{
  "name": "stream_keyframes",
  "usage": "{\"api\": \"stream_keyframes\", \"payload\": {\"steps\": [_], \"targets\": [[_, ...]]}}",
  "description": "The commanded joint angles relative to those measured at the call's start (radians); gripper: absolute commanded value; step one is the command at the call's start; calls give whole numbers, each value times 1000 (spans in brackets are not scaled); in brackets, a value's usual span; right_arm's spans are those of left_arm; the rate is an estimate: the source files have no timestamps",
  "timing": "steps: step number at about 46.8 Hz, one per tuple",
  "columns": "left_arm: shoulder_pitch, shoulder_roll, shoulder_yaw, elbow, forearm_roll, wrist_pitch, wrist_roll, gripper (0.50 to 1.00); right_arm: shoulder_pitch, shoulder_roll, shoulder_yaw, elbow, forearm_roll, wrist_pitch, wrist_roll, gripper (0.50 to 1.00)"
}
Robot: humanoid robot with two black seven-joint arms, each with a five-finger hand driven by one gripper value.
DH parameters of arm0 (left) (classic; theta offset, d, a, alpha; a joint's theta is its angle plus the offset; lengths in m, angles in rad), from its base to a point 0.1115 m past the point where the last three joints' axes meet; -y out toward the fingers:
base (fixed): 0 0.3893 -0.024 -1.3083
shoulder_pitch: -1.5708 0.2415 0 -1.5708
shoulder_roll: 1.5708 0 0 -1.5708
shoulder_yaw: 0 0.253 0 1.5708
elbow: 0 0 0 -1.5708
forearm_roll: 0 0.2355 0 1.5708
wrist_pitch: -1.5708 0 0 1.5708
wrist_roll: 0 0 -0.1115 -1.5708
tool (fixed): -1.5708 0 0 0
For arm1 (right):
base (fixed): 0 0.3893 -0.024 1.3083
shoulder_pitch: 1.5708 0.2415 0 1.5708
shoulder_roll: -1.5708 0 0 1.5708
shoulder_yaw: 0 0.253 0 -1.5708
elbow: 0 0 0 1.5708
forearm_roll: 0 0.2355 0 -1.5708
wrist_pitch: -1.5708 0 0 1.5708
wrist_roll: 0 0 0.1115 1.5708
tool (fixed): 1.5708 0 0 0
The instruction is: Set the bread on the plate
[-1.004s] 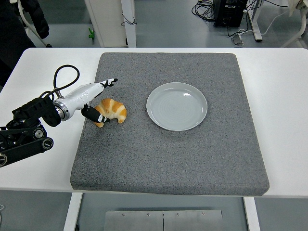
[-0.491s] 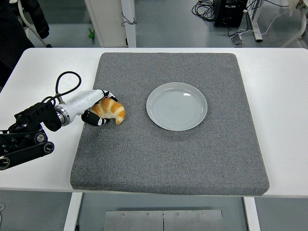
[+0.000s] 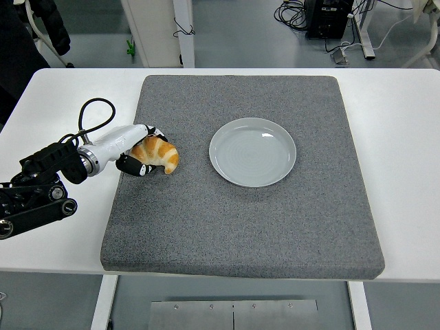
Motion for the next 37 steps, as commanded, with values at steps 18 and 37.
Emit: {"api": "stream_keyframes", "payload": {"steps": [18,37], "targets": [[-105,13,-105,5,-3,-4,-2,500,0,0,0,0,0,0,0,1000],[-163,19,-206,67,-5,-73,-3,500,0,0,0,0,0,0,0,1000]]}}
